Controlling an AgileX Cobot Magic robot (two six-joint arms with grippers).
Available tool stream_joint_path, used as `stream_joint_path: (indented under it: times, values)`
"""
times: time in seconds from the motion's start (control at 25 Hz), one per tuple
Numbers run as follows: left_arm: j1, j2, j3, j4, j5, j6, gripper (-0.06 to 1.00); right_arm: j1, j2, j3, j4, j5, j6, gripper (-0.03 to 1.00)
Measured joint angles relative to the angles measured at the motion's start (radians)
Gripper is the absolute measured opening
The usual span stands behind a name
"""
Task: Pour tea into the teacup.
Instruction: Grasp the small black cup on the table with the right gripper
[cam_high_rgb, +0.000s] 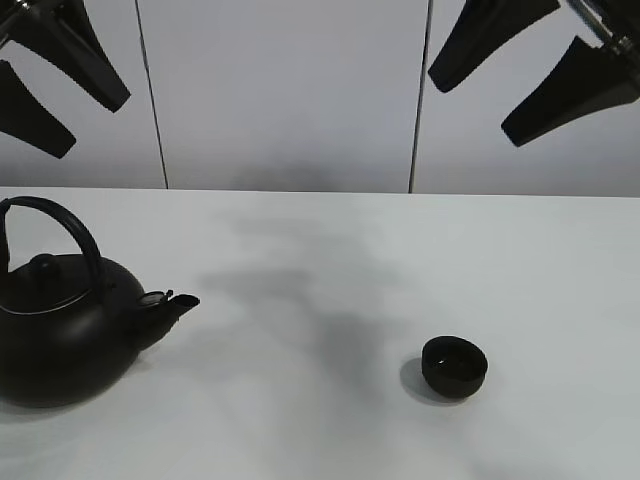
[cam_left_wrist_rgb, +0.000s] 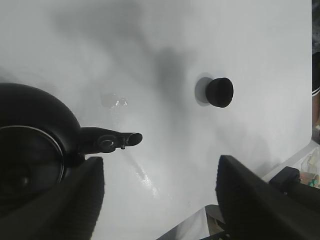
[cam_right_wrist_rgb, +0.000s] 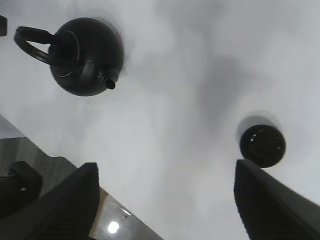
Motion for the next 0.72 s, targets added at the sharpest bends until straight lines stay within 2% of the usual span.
stream_joint_path:
  times: [0.08, 0.24, 0.32, 0.48, 0.64, 0.72]
  values:
    - [0.000, 0.000, 0.000, 0.000, 0.000, 0.000, 0.47, 0.033, 0.000, -0.042, -0.102, 0.010, 0.048, 0.52]
    - [0.000, 0.000, 0.000, 0.000, 0.000, 0.000, 0.47, 0.163, 0.006, -0.058, -0.345, 0.020, 0.177, 0.52]
    - [0.000, 0.000, 0.000, 0.000, 0.000, 0.000, 0.47, 0.219, 0.024, -0.058, -0.425, 0.020, 0.234, 0.52]
    - [0.000, 0.000, 0.000, 0.000, -0.010, 0.000, 0.47, 0.283, 0.089, -0.058, -0.469, -0.011, 0.261, 0.52]
    - [0.000, 0.000, 0.000, 0.000, -0.031, 0.000, 0.47, 0.289, 0.179, -0.058, -0.486, -0.012, 0.263, 0.63]
    - [0.000, 0.000, 0.000, 0.000, -0.043, 0.000, 0.47, 0.289, 0.218, -0.058, -0.500, -0.012, 0.270, 0.65]
